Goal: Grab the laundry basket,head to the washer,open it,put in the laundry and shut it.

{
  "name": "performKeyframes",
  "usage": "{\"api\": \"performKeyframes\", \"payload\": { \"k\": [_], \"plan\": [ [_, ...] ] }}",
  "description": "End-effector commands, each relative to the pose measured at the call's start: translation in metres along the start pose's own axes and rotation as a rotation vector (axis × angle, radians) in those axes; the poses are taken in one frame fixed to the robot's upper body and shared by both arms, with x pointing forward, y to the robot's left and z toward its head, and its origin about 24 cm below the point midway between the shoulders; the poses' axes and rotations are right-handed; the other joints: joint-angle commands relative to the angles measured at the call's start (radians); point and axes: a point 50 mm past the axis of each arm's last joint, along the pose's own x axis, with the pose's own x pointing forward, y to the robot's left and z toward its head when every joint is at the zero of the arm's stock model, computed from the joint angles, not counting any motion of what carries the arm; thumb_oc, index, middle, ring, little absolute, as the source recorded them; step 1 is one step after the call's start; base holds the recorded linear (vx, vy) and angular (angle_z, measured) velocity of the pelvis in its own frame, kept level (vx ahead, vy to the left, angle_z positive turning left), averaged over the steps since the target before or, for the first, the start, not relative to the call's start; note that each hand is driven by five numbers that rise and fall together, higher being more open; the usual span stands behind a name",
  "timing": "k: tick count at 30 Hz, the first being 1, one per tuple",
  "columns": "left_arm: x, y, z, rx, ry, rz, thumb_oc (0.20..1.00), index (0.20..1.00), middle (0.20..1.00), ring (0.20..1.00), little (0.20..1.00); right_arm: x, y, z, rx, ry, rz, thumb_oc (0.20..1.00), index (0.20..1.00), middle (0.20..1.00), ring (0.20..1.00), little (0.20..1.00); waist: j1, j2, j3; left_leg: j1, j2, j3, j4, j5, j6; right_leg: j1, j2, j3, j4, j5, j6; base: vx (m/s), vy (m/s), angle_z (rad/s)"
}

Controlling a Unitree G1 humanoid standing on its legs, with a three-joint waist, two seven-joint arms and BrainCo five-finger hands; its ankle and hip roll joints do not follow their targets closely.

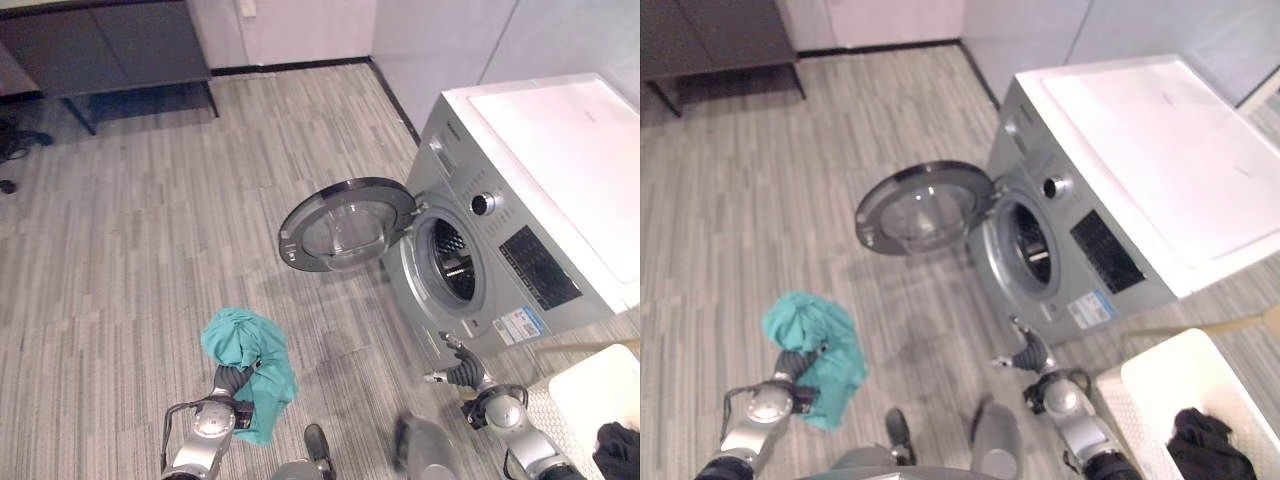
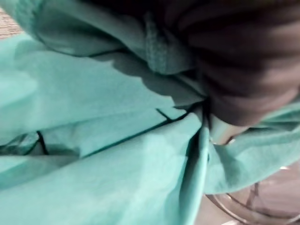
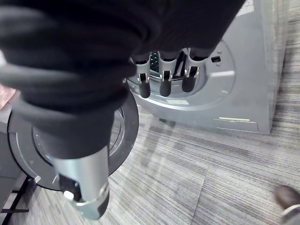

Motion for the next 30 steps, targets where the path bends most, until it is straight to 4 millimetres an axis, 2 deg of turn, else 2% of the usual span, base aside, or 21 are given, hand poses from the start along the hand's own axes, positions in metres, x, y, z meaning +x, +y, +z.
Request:
{"api": "performKeyframes", "payload": {
  "k": [1, 2, 3, 4, 5, 6, 7, 9, 11, 13, 14, 16, 17, 18, 19, 20, 21, 23, 24, 25, 30],
  "plan": [
    [-0.002, -0.001, 0.018, 0.039, -0.109, -0.006, 0.2, 0.2, 0.2, 0.2, 0.2, 0.004, -0.012, 0.003, -0.043, -0.023, -0.031, 1.0, 1.0, 1.0, 1.0, 1.0, 0.022, 0.002, 0.019, 0.01, 0.03, -0.101, -0.002, -0.051, -0.057, 0.15, 0.051, -0.09, -0.257, 0.104, 0.031, 0.3, -0.129, -0.1],
    [-0.001, -0.005, 0.022, 0.045, -0.125, -0.016, 0.2, 0.2, 0.2, 0.2, 0.2, 0.003, -0.011, -0.002, -0.047, -0.004, -0.032, 1.0, 1.0, 1.0, 1.0, 1.0, 0.023, -0.001, 0.013, 0.018, 0.03, -0.106, -0.005, -0.061, -0.061, 0.141, 0.048, -0.12, -0.291, 0.122, 0.042, 0.3, -0.13, 0.05],
    [-0.001, -0.005, 0.022, 0.045, -0.125, -0.017, 0.2, 0.2, 0.2, 0.2, 0.2, 0.003, -0.011, -0.002, -0.047, -0.003, -0.032, 1.0, 1.0, 1.0, 1.0, 1.0, 0.023, -0.001, 0.012, 0.018, 0.031, -0.107, -0.005, -0.061, -0.062, 0.141, 0.048, -0.121, -0.292, 0.122, 0.042, 0.37, -0.195, 0.06],
    [-0.002, -0.015, 0.022, 0.058, -0.132, -0.058, 0.2, 0.2, 0.2, 0.2, 0.2, -0.002, -0.011, -0.012, -0.054, 0.029, -0.025, 1.0, 1.0, 1.0, 1.0, 1.0, 0.011, -0.006, -0.007, 0.039, 0.019, -0.126, 0.022, -0.102, -0.062, 0.172, 0.061, -0.093, -0.314, 0.132, 0.023, 0.23, -0.113, 0.07],
    [-0.002, -0.015, 0.021, 0.058, -0.131, -0.059, 0.2, 0.2, 0.2, 0.2, 0.2, -0.003, -0.011, -0.013, -0.054, 0.03, -0.025, 1.0, 1.0, 1.0, 1.0, 1.0, 0.011, -0.005, -0.007, 0.038, 0.019, -0.127, 0.025, -0.104, -0.063, 0.173, 0.061, -0.093, -0.315, 0.132, 0.022, 0.3, -0.167, 0.14],
    [-0.003, -0.016, 0.021, 0.062, -0.134, -0.068, 0.2, 0.2, 0.2, 0.2, 0.2, -0.006, -0.013, -0.019, -0.053, 0.051, -0.031, 1.0, 1.0, 1.0, 1.0, 1.0, 0.009, -0.001, -0.016, 0.034, 0.028, -0.121, 0.072, -0.128, -0.074, 0.191, 0.057, -0.114, -0.329, 0.133, 0.018, 0.2, -0.154, 0.64],
    [-0.004, -0.023, 0.02, 0.049, -0.129, -0.098, 0.2, 0.2, 0.2, 0.2, 0.2, -0.009, -0.018, -0.024, -0.065, 0.07, -0.045, 1.0, 1.0, 1.0, 1.0, 1.0, 0.002, -0.003, -0.019, 0.012, 0.055, -0.105, 0.187, -0.155, -0.097, 0.234, 0.063, -0.118, -0.354, 0.124, 0.002, 0.2, -0.157, 0.7],
    [-0.004, -0.026, 0.019, 0.043, -0.122, -0.104, 0.2, 0.2, 0.2, 0.2, 0.2, -0.009, -0.023, -0.025, -0.078, 0.074, -0.057, 1.0, 1.0, 1.0, 1.0, 1.0, 0.002, -0.006, -0.019, -0.007, 0.074, -0.098, 0.251, -0.162, -0.104, 0.259, 0.065, -0.118, -0.371, 0.117, -0.005, 0.13, -0.103, 0.23],
    [-0.004, -0.031, 0.02, 0.034, -0.126, -0.114, 0.2, 0.2, 0.2, 0.2, 0.2, -0.008, -0.027, -0.025, -0.072, 0.075, -0.072, 1.0, 1.0, 1.0, 1.0, 1.0, 0.01, -0.004, -0.01, -0.058, 0.098, -0.116, 0.304, -0.133, -0.116, 0.291, 0.075, -0.105, -0.393, 0.102, -0.025, 0.12, -0.045, -0.28],
    [-0.004, -0.032, 0.02, 0.03, -0.128, -0.116, 0.2, 0.2, 0.2, 0.2, 0.2, -0.008, -0.029, -0.025, -0.058, 0.073, -0.084, 1.0, 1.0, 1.0, 1.0, 1.0, 0.015, -0.01, -0.015, -0.091, 0.091, -0.152, 0.258, -0.112, -0.119, 0.314, 0.078, -0.093, -0.416, 0.098, -0.026, 0.1, 0.009, -0.69],
    [-0.005, -0.033, 0.02, 0.03, -0.131, -0.119, 0.2, 0.2, 0.2, 0.2, 0.2, -0.008, -0.031, -0.025, -0.056, 0.073, -0.09, 1.0, 1.0, 1.0, 1.0, 1.0, 0.018, -0.018, -0.011, -0.119, 0.085, -0.166, 0.235, -0.07, -0.117, 0.314, 0.076, -0.09, -0.422, 0.108, -0.032, 0.07, 0.021, -0.67],
    [-0.006, -0.032, 0.019, 0.033, -0.128, -0.119, 0.2, 0.2, 0.2, 0.2, 0.2, -0.01, -0.031, -0.026, -0.055, 0.074, -0.093, 1.0, 1.0, 1.0, 1.0, 1.0, 0.023, -0.017, -0.01, -0.131, 0.085, -0.205, 0.179, -0.026, -0.127, 0.327, 0.087, -0.063, -0.429, 0.103, -0.033, 0.08, 0.027, -0.76],
    [-0.006, -0.032, 0.019, 0.033, -0.128, -0.119, 0.2, 0.2, 0.2, 0.2, 0.2, -0.01, -0.031, -0.026, -0.055, 0.074, -0.093, 1.0, 1.0, 1.0, 1.0, 1.0, 0.023, -0.017, -0.01, -0.131, 0.085, -0.205, 0.179, -0.026, -0.127, 0.327, 0.087, -0.063, -0.429, 0.103, -0.033, 0.16, 0.052, -0.66],
    [-0.006, -0.032, 0.019, 0.038, -0.128, -0.118, 0.2, 0.2, 0.2, 0.2, 0.2, -0.011, -0.032, -0.03, -0.05, 0.085, -0.097, 1.0, 1.0, 1.0, 1.0, 1.0, 0.036, -0.013, -0.001, -0.169, 0.088, -0.278, 0.127, 0.032, -0.138, 0.344, 0.102, -0.026, -0.433, 0.089, -0.036, 0.16, 0.052, -0.49],
    [-0.006, -0.033, 0.019, 0.038, -0.128, -0.118, 0.2, 0.2, 0.2, 0.2, 0.2, -0.011, -0.031, -0.031, -0.047, 0.091, -0.098, 1.0, 1.0, 1.0, 1.0, 1.0, 0.039, -0.01, 0.001, -0.181, 0.088, -0.306, 0.102, 0.057, -0.143, 0.349, 0.107, -0.01, -0.431, 0.085, -0.039, 0.28, 0.123, -0.54],
    [-0.006, -0.033, 0.018, 0.036, -0.125, -0.111, 0.2, 0.2, 0.2, 0.2, 0.2, -0.011, -0.029, -0.034, -0.042, 0.108, -0.093, 1.0, 1.0, 1.0, 1.0, 1.0, 0.056, -0.003, 0.014, -0.219, 0.081, -0.416, 0.072, 0.091, -0.147, 0.362, 0.124, 0.053, -0.409, 0.059, -0.048, 0.16, 0.085, -0.76],
    [-0.006, -0.033, 0.018, 0.036, -0.125, -0.111, 0.2, 0.2, 0.2, 0.2, 0.2, -0.011, -0.029, -0.034, -0.042, 0.108, -0.093, 1.0, 1.0, 1.0, 1.0, 1.0, 0.056, -0.002, 0.013, -0.222, 0.081, -0.417, 0.071, 0.094, -0.147, 0.359, 0.124, 0.053, -0.409, 0.061, -0.048, 0.18, 0.119, -1.08],
    [-0.006, -0.033, 0.018, 0.032, -0.128, -0.102, 0.2, 0.2, 0.2, 0.2, 0.2, -0.008, -0.028, -0.034, -0.047, 0.113, -0.084, 1.0, 1.0, 1.0, 1.0, 1.0, 0.07, 0.008, 0.019, -0.245, 0.065, -0.534, 0.067, 0.106, -0.149, 0.362, 0.137, 0.124, -0.374, 0.039, -0.05, 0.13, 0.104, -1.21],
    [-0.006, -0.033, 0.018, 0.032, -0.128, -0.102, 0.2, 0.2, 0.2, 0.2, 0.2, -0.008, -0.028, -0.034, -0.047, 0.113, -0.084, 1.0, 1.0, 1.0, 1.0, 1.0, 0.069, 0.008, 0.018, -0.246, 0.065, -0.534, 0.067, 0.106, -0.149, 0.361, 0.137, 0.124, -0.374, 0.039, -0.05, 0.2, 0.19, -0.99],
    [-0.004, -0.034, 0.02, 0.035, -0.133, -0.103, 0.2, 0.2, 0.2, 0.2, 0.2, -0.005, -0.026, -0.032, -0.055, 0.106, -0.072, 1.0, 1.0, 1.0, 1.0, 1.0, 0.065, 0.021, 0.007, -0.224, 0.064, -0.573, 0.058, 0.096, -0.152, 0.364, 0.147, 0.184, -0.35, 0.019, -0.046, 0.2, 0.206, -1.38],
    [0.001, -0.038, 0.028, 0.072, -0.151, -0.135, 0.2, 0.2, 0.2, 0.2, 0.2, -0.003, -0.027, -0.032, -0.059, 0.113, -0.071, 1.0, 1.0, 1.0, 1.0, 1.0, 0.043, 0.026, 0.003, -0.214, 0.063, -0.476, 0.113, 0.067, -0.128, 0.337, 0.114, 0.25, -0.287, 0.0, -0.034, 0.15, 0.259, -1.27]
  ]
}}
